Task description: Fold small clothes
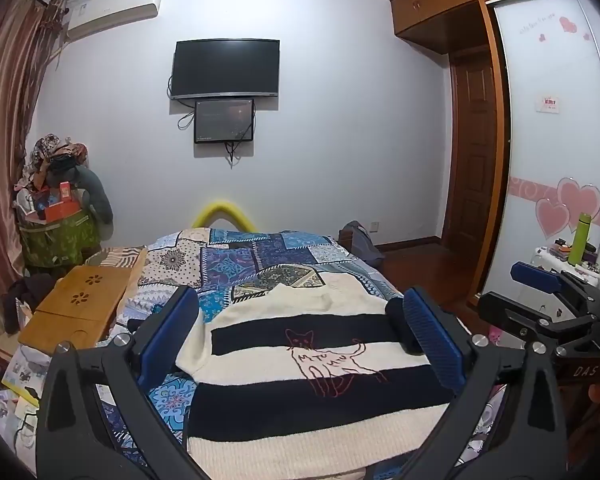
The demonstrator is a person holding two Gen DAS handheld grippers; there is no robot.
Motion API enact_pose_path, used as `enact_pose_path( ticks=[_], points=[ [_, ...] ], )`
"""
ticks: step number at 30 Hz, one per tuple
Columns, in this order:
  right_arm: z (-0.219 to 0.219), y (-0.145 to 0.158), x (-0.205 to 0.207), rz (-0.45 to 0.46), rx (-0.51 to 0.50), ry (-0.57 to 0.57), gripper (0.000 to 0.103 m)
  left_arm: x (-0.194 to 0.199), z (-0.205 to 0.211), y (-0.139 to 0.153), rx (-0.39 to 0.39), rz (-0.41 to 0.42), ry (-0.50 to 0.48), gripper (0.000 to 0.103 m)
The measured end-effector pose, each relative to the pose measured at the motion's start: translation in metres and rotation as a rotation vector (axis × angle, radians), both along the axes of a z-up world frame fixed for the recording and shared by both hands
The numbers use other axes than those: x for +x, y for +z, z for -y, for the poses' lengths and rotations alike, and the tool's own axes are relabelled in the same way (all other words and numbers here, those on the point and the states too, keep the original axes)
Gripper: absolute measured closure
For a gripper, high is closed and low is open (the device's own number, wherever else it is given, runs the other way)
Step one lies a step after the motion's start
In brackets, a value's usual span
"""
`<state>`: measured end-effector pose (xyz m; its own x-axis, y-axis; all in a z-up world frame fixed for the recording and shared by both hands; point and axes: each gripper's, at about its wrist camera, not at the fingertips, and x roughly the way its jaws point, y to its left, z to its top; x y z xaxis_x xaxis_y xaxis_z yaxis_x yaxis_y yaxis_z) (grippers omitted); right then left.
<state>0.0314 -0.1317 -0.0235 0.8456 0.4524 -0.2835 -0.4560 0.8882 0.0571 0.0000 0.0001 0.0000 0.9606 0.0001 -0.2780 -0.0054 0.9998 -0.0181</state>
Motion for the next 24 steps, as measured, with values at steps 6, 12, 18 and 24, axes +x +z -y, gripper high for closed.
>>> enact_pose_path(
  ticks=[6, 12, 18, 24],
  points=[
    [0.0008, -0.0009, -0.0001, 0.000, 0.001, -0.001, 0.000, -0.0006, -0.0007, -0.0003, 0.000, 0.000, 0.000, 0.000],
    [0.0020, -0.0014, 0.0003, -0.002, 0.002, -0.002, 0.000, -0.0003, 0.0000, -0.0010, 0.000, 0.000, 0.000, 0.000],
    [0.0024, -0.0015, 0.0003, -0.003, 0.002, -0.002, 0.000, -0.0010, -0.0005, -0.0007, -0.001, 0.000, 0.000, 0.000],
    [0.0019, -0.0014, 0.0003, -0.002, 0.002, -0.002, 0.000, -0.0003, -0.0006, -0.0008, -0.001, 0.002, 0.000, 0.000]
  ],
)
